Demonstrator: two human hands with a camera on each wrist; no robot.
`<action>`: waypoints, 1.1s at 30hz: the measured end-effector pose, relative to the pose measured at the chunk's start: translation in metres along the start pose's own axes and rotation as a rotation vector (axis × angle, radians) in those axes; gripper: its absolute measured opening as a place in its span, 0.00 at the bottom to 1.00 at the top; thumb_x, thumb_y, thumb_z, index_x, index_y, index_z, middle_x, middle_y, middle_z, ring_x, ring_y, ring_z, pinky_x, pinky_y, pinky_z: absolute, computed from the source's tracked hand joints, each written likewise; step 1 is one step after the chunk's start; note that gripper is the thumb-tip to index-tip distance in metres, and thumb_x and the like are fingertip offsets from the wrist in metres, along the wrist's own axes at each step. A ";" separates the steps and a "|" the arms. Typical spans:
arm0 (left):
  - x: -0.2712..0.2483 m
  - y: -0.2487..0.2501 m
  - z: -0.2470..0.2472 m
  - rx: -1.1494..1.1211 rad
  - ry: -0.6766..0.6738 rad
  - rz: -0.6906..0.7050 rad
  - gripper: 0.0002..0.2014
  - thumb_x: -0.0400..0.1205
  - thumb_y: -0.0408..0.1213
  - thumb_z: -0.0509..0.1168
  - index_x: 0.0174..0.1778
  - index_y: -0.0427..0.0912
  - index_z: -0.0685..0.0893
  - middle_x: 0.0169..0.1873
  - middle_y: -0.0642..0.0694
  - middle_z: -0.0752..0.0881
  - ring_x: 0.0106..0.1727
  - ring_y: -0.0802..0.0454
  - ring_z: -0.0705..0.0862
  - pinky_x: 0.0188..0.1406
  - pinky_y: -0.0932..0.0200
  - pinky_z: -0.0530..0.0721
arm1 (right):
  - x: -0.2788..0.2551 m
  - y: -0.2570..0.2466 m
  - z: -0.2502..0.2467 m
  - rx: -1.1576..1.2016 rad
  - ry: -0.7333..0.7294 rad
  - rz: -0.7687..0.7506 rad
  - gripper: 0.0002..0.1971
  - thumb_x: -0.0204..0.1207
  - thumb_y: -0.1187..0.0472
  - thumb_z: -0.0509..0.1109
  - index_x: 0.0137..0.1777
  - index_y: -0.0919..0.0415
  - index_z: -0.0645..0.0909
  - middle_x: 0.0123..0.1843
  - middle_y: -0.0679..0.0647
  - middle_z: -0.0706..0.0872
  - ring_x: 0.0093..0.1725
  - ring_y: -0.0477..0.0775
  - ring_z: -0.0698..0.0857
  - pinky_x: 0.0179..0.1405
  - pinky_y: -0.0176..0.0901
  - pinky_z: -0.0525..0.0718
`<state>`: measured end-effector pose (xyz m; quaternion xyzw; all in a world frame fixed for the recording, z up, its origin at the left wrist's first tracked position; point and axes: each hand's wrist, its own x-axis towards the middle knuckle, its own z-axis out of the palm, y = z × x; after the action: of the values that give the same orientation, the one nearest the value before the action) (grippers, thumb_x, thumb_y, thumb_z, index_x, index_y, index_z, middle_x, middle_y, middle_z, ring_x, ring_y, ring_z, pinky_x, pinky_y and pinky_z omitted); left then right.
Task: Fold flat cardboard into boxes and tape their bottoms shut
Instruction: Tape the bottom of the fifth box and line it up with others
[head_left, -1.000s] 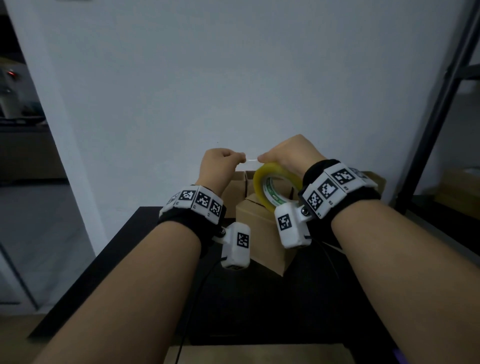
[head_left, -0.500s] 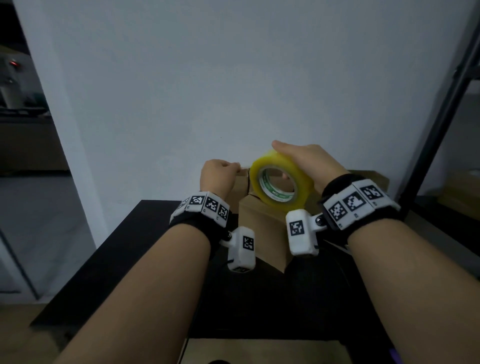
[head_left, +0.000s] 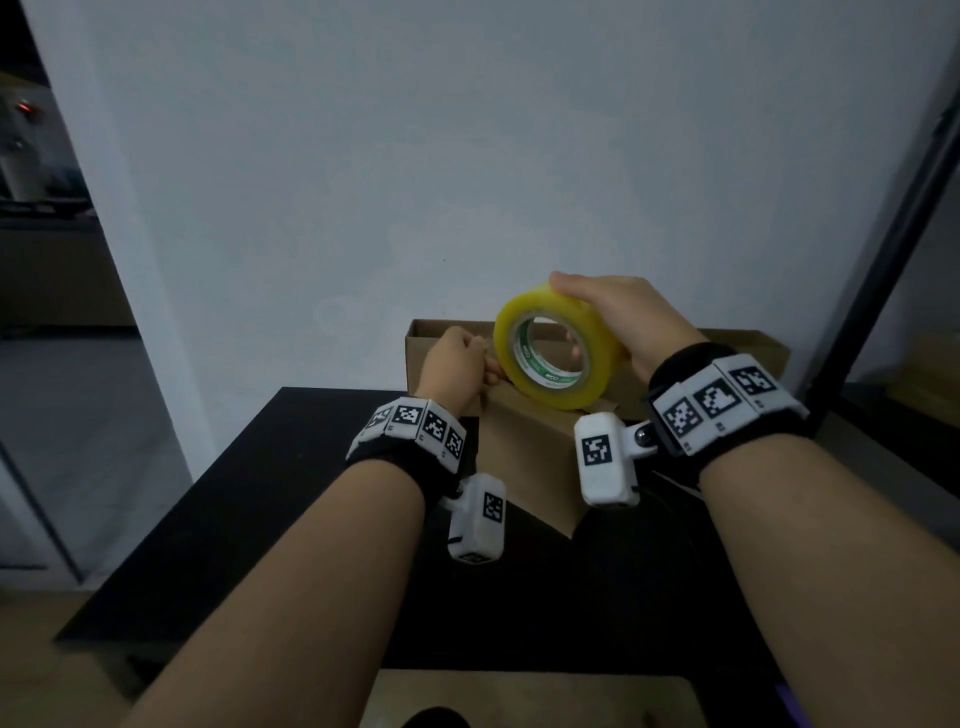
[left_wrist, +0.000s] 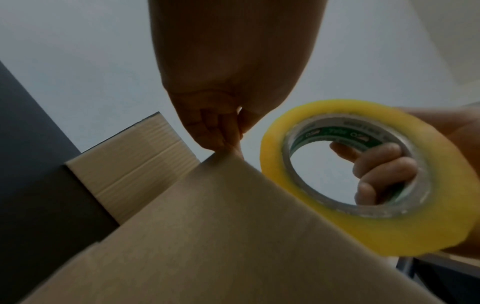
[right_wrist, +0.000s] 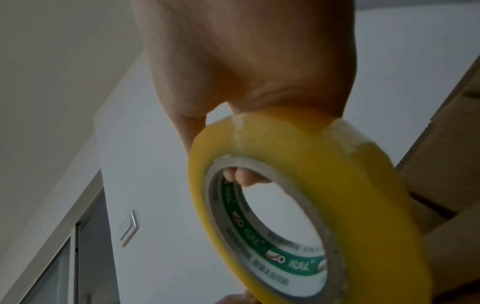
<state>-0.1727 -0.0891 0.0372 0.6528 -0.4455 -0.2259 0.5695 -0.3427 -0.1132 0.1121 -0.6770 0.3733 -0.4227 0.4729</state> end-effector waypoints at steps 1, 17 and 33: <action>-0.001 0.000 0.001 0.008 -0.006 -0.007 0.10 0.88 0.35 0.51 0.54 0.34 0.75 0.30 0.45 0.85 0.31 0.52 0.82 0.33 0.59 0.82 | -0.001 0.000 -0.001 -0.012 0.004 0.002 0.21 0.74 0.45 0.75 0.46 0.66 0.86 0.30 0.61 0.86 0.24 0.55 0.83 0.24 0.38 0.83; -0.004 -0.004 0.010 0.311 0.103 0.045 0.11 0.84 0.41 0.52 0.48 0.38 0.75 0.43 0.41 0.90 0.47 0.42 0.86 0.51 0.43 0.84 | -0.003 -0.006 -0.002 -0.120 0.105 -0.012 0.19 0.68 0.47 0.79 0.37 0.66 0.86 0.25 0.61 0.83 0.24 0.58 0.81 0.32 0.48 0.82; -0.009 -0.003 0.012 0.030 0.107 -0.065 0.09 0.85 0.33 0.52 0.54 0.36 0.75 0.33 0.48 0.90 0.44 0.54 0.88 0.47 0.53 0.84 | -0.010 -0.006 -0.010 -0.105 0.152 -0.052 0.17 0.73 0.44 0.74 0.30 0.52 0.78 0.27 0.53 0.82 0.30 0.54 0.80 0.37 0.44 0.80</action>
<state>-0.1855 -0.0881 0.0296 0.6864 -0.3966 -0.2023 0.5750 -0.3547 -0.1058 0.1172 -0.6763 0.4122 -0.4647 0.3959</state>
